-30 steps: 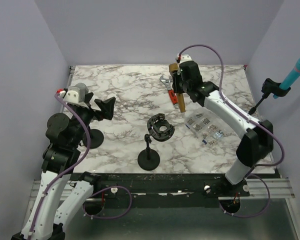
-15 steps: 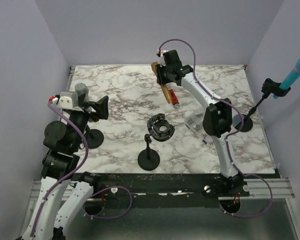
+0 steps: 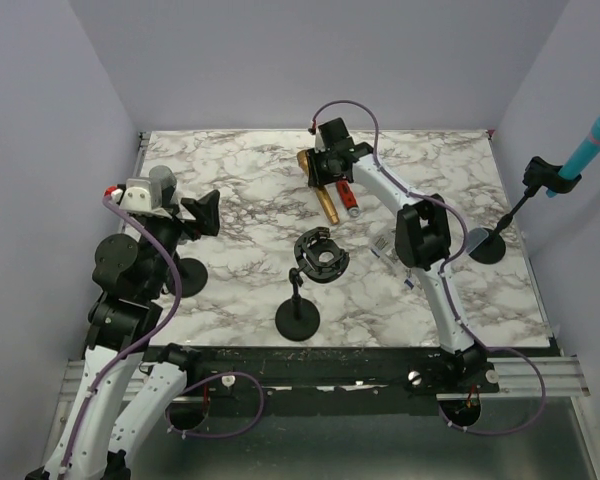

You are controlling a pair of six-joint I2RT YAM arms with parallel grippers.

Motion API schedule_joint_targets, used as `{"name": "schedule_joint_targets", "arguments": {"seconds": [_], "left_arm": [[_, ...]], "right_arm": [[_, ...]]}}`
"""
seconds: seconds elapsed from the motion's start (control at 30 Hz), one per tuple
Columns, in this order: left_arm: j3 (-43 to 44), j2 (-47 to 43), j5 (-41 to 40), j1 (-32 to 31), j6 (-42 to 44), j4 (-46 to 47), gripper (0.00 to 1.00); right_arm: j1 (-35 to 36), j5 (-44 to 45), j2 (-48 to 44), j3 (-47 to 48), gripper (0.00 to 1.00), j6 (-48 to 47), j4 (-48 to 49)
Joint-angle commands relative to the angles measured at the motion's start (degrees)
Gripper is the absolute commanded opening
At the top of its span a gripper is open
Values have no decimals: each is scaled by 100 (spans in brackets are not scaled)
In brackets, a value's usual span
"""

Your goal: Remove the microphone from the stand

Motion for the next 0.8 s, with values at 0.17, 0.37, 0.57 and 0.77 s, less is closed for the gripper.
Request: {"name": "schedule_joint_targets", "arguments": {"seconds": [0.17,0.37,0.57,0.77], "left_arm": [[-26,180,24,-21,1,119,94],[-22,226,57,-17,-16,120,94],[-22,286,78,-21,-18,128,93],[-29,342,100,-21,-34,133,93]], "right_arm": [[106,70,514,-46,1,258,499],[141,83,653,-154,1,426,644],[176,167,642,-389,14,437,672],[182,219,512,-580,33,447,647]]}}
